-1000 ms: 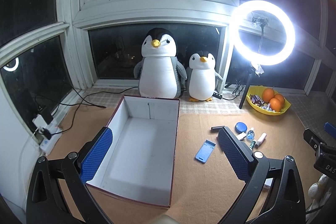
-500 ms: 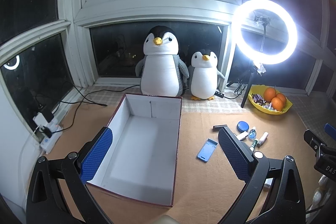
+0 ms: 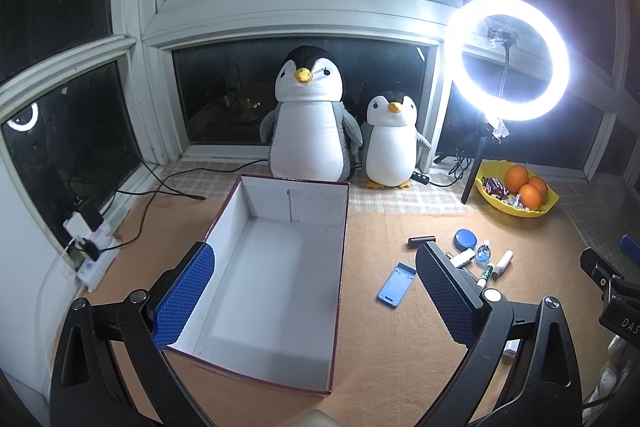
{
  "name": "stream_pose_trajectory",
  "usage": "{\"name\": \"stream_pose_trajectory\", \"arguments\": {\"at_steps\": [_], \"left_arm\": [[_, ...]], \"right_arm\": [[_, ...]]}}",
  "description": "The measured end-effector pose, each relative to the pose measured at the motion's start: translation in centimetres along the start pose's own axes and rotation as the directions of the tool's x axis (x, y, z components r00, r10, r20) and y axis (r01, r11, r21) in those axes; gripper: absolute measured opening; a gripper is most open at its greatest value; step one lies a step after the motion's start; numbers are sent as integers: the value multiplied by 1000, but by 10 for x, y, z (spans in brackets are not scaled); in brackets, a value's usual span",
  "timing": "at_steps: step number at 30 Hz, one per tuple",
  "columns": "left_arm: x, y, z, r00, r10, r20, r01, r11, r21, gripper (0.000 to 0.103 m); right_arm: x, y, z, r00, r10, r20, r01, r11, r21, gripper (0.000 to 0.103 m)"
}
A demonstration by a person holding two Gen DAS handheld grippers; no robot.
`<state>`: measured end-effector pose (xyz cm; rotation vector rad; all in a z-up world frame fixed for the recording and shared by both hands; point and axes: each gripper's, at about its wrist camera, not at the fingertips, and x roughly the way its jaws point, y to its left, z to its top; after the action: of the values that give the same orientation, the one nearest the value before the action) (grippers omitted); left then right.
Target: Organize rigid objects
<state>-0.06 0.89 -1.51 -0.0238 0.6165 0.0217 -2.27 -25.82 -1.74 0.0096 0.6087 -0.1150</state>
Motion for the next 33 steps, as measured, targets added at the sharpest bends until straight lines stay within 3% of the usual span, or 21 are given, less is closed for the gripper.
{"name": "stream_pose_trajectory", "arguments": {"at_steps": [20,33], "left_arm": [[17,9,-7,998,31,-45,-31,1000,2,101],[38,56,-23,984,139,-115,-142,990,-20,100]], "right_arm": [[16,8,-3,998,30,-55,-30,1000,-2,103],[27,10,-7,995,48,-87,-47,999,3,103]]}}
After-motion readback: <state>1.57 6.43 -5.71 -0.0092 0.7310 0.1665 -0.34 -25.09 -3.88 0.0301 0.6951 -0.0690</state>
